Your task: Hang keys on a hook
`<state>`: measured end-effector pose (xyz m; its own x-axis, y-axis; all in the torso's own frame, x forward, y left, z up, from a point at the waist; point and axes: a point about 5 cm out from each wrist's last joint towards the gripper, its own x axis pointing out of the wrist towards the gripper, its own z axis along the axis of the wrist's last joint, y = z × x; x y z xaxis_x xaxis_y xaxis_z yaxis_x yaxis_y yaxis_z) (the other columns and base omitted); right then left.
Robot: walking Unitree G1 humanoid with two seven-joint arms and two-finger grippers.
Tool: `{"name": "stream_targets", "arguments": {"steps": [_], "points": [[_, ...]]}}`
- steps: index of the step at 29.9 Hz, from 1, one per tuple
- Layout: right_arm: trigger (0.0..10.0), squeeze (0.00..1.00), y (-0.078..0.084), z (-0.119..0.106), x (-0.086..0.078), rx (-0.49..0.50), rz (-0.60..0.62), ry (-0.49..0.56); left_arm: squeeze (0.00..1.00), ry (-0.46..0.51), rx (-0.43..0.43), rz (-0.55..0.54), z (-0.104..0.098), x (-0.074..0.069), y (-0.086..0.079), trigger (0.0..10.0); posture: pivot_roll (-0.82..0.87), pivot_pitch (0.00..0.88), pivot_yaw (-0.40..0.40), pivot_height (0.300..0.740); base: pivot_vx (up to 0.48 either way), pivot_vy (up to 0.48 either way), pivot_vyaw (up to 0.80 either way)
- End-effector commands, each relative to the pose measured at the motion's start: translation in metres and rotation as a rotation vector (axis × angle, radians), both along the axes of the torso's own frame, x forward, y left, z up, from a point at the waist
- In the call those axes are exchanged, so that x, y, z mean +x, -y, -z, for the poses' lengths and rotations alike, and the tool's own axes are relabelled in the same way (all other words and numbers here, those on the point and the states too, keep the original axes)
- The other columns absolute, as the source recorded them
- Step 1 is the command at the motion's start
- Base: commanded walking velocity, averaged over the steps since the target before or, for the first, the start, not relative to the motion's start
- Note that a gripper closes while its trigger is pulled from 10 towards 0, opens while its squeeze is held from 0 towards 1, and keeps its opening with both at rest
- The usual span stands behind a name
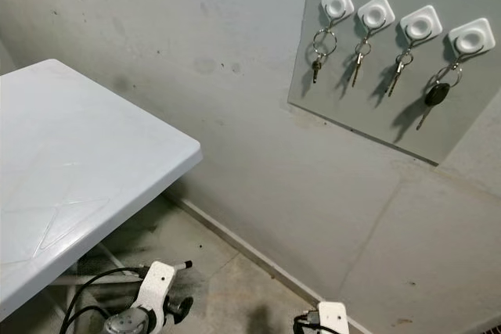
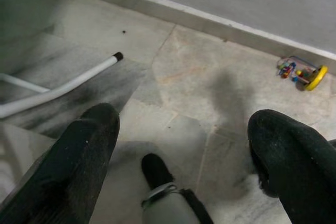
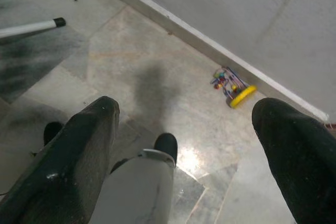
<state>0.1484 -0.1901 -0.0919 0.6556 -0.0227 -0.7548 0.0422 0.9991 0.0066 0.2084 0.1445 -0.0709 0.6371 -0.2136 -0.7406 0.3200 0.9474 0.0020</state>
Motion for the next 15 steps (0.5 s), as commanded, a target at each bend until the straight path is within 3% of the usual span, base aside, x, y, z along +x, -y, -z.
{"name": "stream_targets", "arguments": {"steps": [1, 4, 9, 15], "points": [[10.0, 0.00, 0.004, 0.005, -0.012, -0.010, 0.029, -0.054, 0.00, -0.020, 0.018, 0.004, 0.003, -0.005, -0.006, 10.0, -0.04, 0.000, 0.027, 0.740, 0.000, 0.000, 0.00], [10.0, 0.00, 0.003, 0.010, -0.026, -0.008, 0.030, -0.100, 0.00, -0.028, 0.028, -0.001, 0.005, -0.009, -0.010, 10.0, -0.04, 0.000, 0.030, 0.740, 0.000, 0.000, 0.00], [10.0, 0.00, 0.002, 0.011, -0.028, -0.002, 0.043, -0.112, 0.00, -0.022, 0.027, -0.019, 0.004, -0.007, -0.012, 10.0, -0.05, 0.000, 0.031, 0.740, 0.000, 0.000, 0.00], [10.0, 0.00, -0.001, 0.010, -0.023, 0.000, 0.040, -0.106, 0.00, -0.010, 0.018, -0.015, 0.001, -0.002, -0.008, 10.0, -0.05, 0.000, 0.030, 0.740, 0.000, 0.000, -0.70]]}}
